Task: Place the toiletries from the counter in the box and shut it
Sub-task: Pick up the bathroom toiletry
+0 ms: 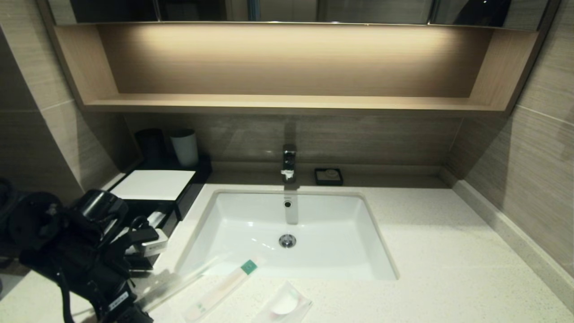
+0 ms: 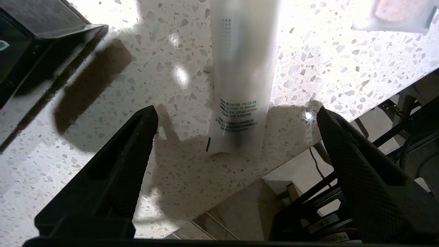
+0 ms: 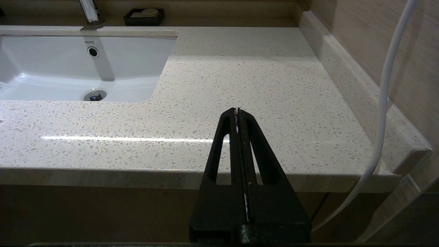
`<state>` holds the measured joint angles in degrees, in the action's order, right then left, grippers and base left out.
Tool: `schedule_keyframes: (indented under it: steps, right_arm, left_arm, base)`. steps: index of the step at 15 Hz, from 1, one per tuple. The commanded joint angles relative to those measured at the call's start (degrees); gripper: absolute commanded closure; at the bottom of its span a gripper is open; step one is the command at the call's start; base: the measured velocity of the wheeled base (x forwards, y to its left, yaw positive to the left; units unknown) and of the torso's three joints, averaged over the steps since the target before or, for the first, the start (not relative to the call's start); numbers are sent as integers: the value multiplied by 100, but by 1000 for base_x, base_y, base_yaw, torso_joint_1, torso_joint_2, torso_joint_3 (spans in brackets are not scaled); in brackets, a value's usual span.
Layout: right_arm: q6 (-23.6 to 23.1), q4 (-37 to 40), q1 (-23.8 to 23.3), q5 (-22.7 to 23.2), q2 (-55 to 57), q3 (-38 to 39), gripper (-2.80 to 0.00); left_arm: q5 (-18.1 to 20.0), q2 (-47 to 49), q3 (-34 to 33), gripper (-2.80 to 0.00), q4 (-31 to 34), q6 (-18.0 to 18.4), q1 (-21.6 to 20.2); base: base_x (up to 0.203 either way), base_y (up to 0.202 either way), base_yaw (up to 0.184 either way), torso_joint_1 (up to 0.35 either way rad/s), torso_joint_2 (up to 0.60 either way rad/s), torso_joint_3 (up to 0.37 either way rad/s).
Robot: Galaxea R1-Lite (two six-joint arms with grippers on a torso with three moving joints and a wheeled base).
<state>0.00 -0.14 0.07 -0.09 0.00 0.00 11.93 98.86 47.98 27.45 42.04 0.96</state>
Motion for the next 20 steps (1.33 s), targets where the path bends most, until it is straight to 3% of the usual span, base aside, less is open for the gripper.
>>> schedule_keyframes:
  steps: [1, 20]
  right_arm:
    - [0, -4, 1, 1, 0, 8, 0]
    - [0, -4, 1, 1, 0, 9, 0]
  left_arm:
    - [-59, 28, 0, -280, -30, 23, 0]
    - [-217, 222, -35, -280, -73, -3, 36]
  base:
    - [0, 0, 0, 0, 0, 0]
    - [0, 0, 0, 0, 0, 0]
